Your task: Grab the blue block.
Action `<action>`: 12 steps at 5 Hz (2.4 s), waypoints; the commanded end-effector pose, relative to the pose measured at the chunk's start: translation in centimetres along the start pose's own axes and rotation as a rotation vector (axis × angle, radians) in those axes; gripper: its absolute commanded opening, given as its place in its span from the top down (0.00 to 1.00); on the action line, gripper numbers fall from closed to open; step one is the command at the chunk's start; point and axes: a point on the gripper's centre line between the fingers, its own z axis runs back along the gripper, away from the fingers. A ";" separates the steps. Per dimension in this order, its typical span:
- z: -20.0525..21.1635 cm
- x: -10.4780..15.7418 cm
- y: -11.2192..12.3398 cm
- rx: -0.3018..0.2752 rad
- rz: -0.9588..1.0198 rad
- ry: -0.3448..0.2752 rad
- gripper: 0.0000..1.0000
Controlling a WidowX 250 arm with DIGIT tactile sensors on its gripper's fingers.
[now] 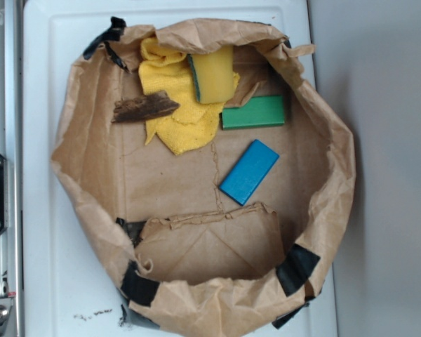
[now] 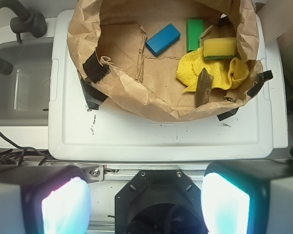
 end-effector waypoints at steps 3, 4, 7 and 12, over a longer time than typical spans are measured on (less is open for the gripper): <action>-3.6 3.8 -0.7 0.054 0.285 -0.027 0.00; -3.6 3.8 -0.7 0.054 0.285 -0.027 0.00; -5.2 5.7 0.2 -0.013 0.326 -0.023 0.00; -17.9 14.2 2.4 -0.026 0.651 -0.146 0.00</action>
